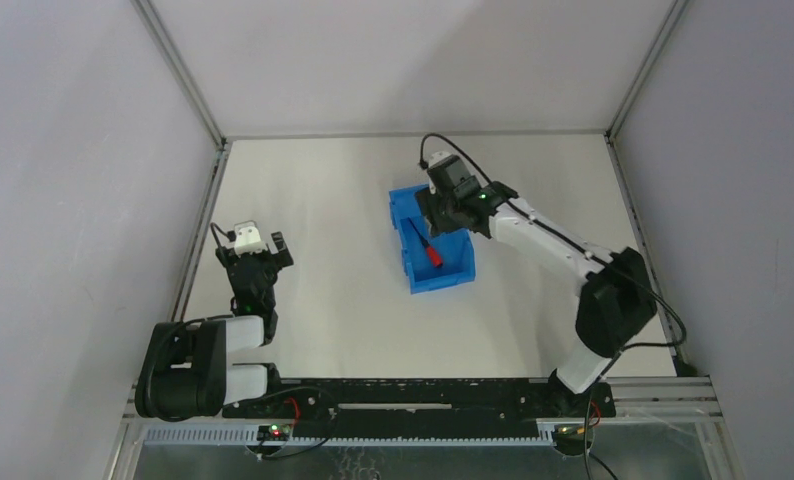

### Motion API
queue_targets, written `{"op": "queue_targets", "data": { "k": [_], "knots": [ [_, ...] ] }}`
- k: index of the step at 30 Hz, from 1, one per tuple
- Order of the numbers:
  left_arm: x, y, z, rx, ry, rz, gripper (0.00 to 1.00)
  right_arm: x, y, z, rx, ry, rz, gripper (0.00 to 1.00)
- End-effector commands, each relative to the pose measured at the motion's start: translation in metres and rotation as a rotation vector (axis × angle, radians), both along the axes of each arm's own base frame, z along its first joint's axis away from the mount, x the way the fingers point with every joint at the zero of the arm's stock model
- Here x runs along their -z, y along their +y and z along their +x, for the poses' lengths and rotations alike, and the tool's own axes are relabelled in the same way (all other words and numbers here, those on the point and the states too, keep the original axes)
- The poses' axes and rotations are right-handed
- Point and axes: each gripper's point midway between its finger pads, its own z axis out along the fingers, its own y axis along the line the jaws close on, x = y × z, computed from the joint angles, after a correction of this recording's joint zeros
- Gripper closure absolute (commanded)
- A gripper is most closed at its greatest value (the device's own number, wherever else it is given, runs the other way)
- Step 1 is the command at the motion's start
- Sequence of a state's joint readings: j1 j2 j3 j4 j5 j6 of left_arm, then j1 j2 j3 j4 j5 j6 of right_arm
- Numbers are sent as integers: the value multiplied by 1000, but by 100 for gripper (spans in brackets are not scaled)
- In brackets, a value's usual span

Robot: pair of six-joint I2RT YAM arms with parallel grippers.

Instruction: Put the screwdriver in the bin

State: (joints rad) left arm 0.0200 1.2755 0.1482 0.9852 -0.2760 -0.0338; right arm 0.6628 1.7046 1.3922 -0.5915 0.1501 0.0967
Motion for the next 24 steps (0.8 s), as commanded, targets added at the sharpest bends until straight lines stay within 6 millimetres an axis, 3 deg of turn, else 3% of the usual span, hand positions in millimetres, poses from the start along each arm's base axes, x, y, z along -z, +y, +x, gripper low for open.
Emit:
{"op": "queue_targets", "data": {
  "k": [1,4,7,15,18,24],
  "knots": [
    [-40,0,16,14,-124,19,0,-76,-15,4,93,-146,47,28],
    [-40,0,16,14,-123,19,0,-96,-36,5,146,-189,40,16],
    [-40,0,16,14,-125,19,0,-112,-73,11,226,-219,38,1],
    [-40,-1,16,14,-124,19,0,-128,-191,27,462,-256,28,0],
    [-40,0,16,14,-125,19,0,-131,-225,29,531,-258,58,0],
    [-40,0,16,13,-124,19,0,-131,-266,31,660,-289,12,0]
  ]
}}
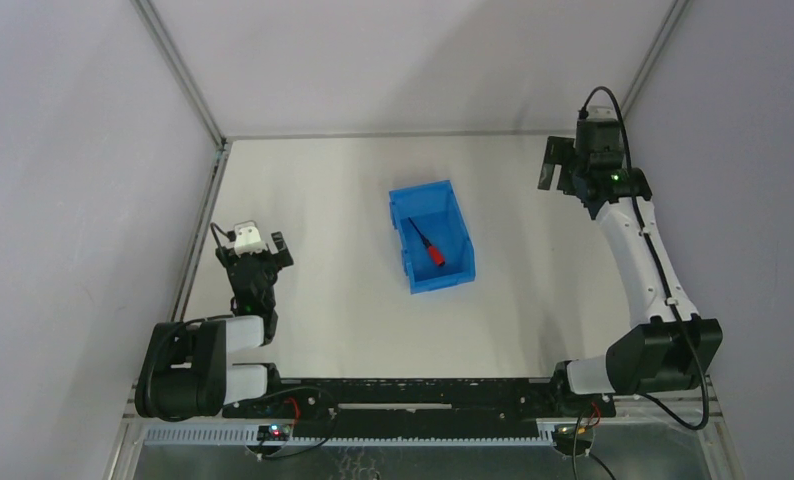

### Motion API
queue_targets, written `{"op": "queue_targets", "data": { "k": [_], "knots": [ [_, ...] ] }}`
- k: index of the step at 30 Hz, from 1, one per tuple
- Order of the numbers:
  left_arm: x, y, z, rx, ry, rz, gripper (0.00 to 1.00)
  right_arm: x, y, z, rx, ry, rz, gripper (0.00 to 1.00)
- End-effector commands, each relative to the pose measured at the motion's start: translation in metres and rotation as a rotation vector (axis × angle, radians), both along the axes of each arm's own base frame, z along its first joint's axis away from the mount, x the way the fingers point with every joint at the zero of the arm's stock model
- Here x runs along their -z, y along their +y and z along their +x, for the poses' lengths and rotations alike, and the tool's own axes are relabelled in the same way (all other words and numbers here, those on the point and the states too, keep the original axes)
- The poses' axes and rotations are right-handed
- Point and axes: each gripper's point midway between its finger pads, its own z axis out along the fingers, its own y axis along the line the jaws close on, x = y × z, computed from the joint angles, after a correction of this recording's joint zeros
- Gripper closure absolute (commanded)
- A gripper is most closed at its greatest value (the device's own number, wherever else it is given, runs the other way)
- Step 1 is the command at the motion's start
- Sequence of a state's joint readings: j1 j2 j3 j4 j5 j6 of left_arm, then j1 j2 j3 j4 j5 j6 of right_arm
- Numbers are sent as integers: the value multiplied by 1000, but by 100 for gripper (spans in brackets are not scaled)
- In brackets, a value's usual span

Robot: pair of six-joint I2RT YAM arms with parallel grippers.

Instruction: Put the screwdriver in the bin

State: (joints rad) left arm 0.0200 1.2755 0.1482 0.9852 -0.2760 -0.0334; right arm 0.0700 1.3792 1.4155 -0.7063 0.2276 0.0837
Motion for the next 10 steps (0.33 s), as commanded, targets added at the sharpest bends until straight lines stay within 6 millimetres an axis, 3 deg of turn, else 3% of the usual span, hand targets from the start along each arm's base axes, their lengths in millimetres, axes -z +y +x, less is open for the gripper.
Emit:
{"op": "queue_targets", "data": {
  "k": [1,6,10],
  "knots": [
    [-40,0,16,14,-125,19,0,-9,-14,-1,38,-34,-31,0],
    [-39,0,16,13,-123,19,0,1,-18,-1,53,-22,-51,0],
    [-40,0,16,13,-124,19,0,-6,-19,-1,64,-56,-45,0]
  ]
}}
